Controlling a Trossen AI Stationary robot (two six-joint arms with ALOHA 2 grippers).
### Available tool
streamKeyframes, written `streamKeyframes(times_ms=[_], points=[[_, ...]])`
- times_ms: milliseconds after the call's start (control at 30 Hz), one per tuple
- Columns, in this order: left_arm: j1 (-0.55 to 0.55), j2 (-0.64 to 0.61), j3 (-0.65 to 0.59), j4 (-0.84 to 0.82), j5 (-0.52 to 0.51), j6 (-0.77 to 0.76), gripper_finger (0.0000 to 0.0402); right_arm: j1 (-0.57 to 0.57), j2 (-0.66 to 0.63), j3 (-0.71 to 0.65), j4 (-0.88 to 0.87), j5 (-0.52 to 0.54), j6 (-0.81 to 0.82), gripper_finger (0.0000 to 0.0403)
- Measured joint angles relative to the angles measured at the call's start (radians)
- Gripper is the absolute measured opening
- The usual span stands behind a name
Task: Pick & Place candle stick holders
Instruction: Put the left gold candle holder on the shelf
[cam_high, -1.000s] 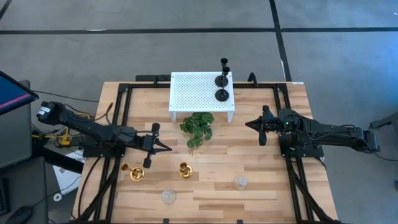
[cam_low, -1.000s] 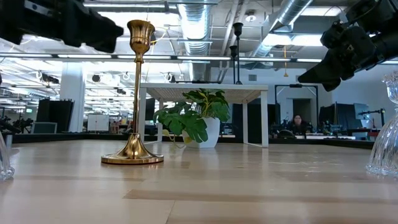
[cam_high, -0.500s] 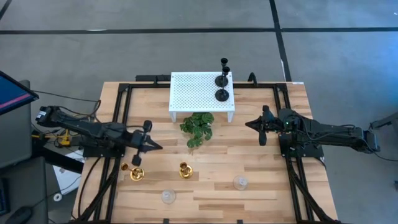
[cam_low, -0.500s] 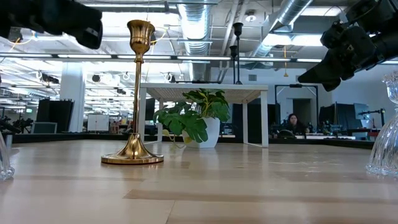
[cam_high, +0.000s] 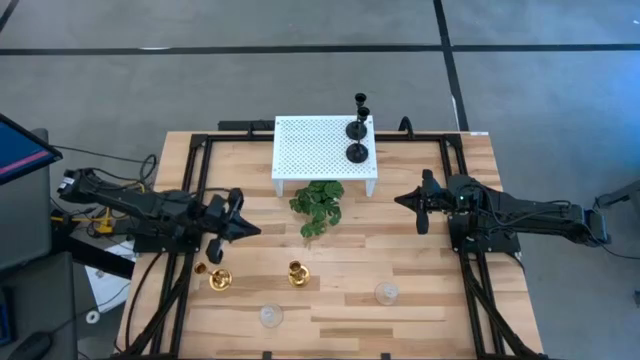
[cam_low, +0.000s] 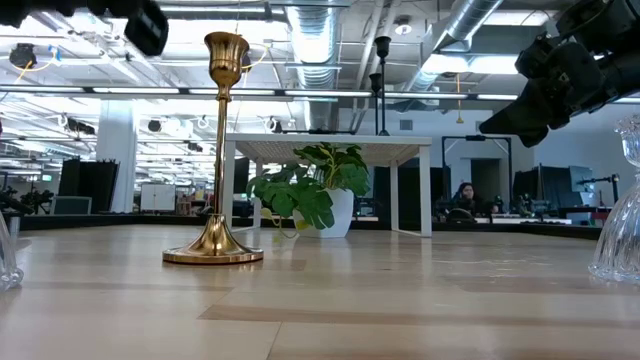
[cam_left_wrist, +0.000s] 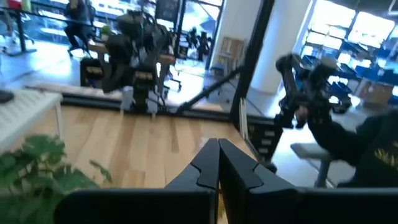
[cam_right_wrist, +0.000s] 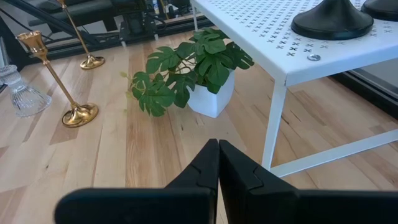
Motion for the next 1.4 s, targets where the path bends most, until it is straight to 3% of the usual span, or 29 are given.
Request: streamKeyframes(times_ms=[300, 500, 600, 933, 1200, 1400], points=[[0.0, 0.169, 0.246, -0.242, -0.023, -0.01, 0.0003, 0.0, 0.0, 0.0, -0.008, 0.0, 0.0, 0.0], [0.0, 0.184, 0.443, -0.555, -0.133, -0.227, 0.0003, 0.0, 0.0, 0.0, -0.033, 0.0, 0.0, 0.0], [0.0, 0.168, 0.521, -0.717, -0.132, -0.373, 0.0003, 0.0, 0.0, 0.0, -0.053, 0.001, 0.0, 0.0], [0.0, 0.16, 0.627, -1.112, 0.085, -0.681, 0.0003, 0.0, 0.0, 0.0, -0.059, 0.002, 0.0, 0.0], [0.0, 0.172, 0.626, -1.329, 0.313, -1.075, 0.0003, 0.0, 0.0, 0.0, -0.059, 0.003, 0.0, 0.0], [0.0, 0.18, 0.626, -1.37, 0.405, -1.121, 0.0003, 0.0, 0.0, 0.0, -0.059, 0.003, -0.002, 0.0]])
